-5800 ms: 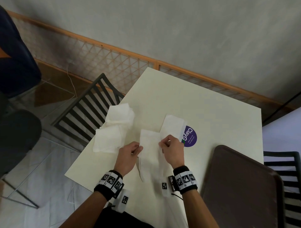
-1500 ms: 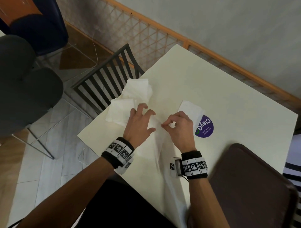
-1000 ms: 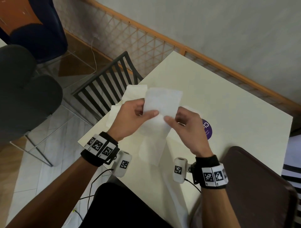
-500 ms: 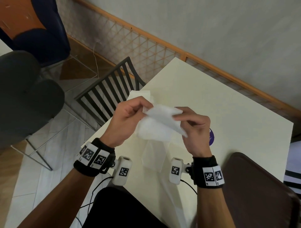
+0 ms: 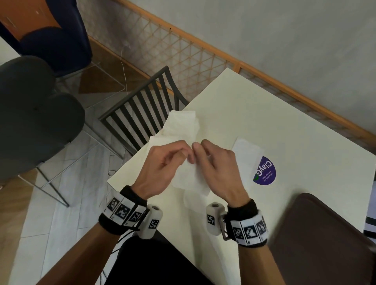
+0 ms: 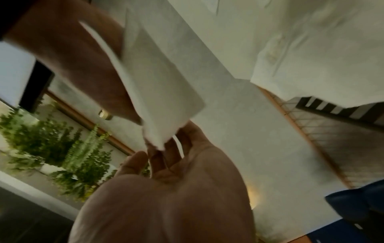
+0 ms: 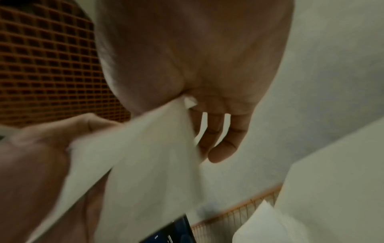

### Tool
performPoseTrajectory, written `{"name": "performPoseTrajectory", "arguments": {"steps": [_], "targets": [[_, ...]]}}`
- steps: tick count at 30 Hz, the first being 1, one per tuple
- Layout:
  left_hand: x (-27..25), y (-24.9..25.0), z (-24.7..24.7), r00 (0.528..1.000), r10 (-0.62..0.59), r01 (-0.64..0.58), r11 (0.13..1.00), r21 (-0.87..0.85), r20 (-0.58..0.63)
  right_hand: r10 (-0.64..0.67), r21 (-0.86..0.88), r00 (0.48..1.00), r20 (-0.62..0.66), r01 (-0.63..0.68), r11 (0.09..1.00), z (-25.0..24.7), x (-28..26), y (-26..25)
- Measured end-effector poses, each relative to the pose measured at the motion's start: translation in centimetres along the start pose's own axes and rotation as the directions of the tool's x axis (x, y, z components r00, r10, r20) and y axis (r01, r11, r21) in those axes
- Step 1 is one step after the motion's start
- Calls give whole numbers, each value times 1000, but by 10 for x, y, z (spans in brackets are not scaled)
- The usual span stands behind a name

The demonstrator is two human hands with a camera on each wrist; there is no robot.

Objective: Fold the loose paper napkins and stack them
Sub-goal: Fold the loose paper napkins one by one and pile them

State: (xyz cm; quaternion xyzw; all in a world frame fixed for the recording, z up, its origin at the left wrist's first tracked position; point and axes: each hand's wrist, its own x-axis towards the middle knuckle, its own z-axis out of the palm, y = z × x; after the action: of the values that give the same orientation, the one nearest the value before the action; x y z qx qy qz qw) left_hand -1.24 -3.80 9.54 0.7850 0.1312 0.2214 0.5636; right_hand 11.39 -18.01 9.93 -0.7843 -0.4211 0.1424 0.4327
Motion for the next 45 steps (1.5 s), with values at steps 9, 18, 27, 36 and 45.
{"name": "performPoseTrajectory", "arguments": {"steps": [9, 18, 27, 36, 45], "targets": [[7, -56, -21, 916, -275, 339, 920, 198, -292, 314, 266, 945, -88, -281, 922, 67, 30, 35], [31, -143, -20, 836, -523, 523, 669, 528, -165, 441, -91, 897, 42, -436, 895, 118, 52, 64], [-15, -107, 28, 962, -213, 272, 780, 564, -169, 536, -659, 844, 26, -389, 644, 51, 12, 132], [-6, -87, 60, 925, -368, 326, 895, 304, 92, 326, -307, 909, 260, -242, 921, 11, 8, 113], [20, -48, 50, 942, -326, 319, 944, -84, -86, 313, 355, 947, 70, -317, 879, -22, -7, 80]]}}
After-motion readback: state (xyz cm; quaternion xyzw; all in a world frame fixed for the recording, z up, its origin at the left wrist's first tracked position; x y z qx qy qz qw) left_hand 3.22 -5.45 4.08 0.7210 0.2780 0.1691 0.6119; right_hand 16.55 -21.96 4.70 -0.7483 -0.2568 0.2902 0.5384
